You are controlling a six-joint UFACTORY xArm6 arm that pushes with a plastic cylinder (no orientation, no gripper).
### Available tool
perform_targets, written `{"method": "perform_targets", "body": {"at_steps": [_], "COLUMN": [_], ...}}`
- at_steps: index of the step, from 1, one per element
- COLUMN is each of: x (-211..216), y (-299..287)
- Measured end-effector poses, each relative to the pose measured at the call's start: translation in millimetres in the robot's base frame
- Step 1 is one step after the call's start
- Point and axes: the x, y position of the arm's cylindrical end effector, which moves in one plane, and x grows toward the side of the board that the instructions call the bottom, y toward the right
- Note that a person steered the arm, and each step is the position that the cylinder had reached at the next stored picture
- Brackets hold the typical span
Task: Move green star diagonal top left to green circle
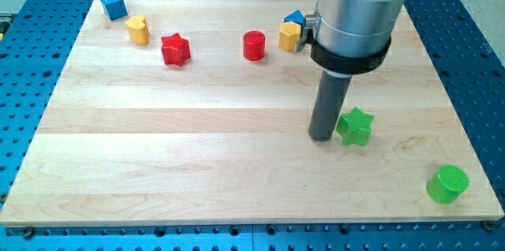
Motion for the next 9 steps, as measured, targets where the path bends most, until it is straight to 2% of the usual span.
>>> {"method": "perform_targets", "body": {"at_steps": [1,2,3,4,6,9], "x": [-48.5,-26.5,2.1,-22.2,28.8,31.5], "y": [11.9,41.9,43.2,22.2,9.1,29.1]}}
